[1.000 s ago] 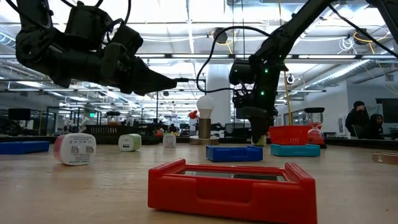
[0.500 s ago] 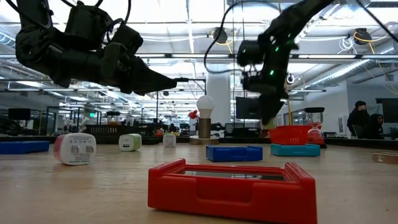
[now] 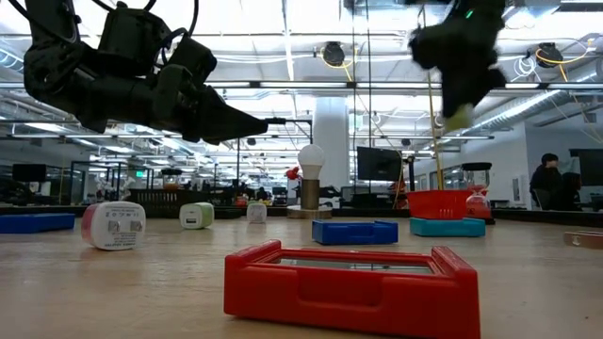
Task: Pick & Place Office items
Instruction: Put the top green charger adapter into the blue bin
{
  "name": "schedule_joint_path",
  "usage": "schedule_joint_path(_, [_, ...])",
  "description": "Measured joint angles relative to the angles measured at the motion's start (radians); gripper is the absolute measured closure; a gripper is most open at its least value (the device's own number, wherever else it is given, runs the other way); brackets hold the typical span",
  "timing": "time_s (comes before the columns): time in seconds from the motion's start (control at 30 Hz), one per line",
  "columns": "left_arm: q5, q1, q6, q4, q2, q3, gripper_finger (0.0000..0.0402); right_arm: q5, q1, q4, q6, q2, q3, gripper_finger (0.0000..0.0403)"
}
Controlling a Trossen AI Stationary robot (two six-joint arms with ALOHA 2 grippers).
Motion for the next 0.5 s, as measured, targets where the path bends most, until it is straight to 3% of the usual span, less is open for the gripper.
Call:
schedule_joint_path(0.2, [0.000,0.000,0.000,0.000,0.000,0.000,0.0380,0.001,0.234,-0.077,0.285,-0.057,0.000,0.0269])
schedule_joint_path(0.5, [0.000,0.000,0.000,-0.001,0.000,0.000,0.0380,-0.049,0.585,-0.127,0.642,-0.045,0.000,0.0269])
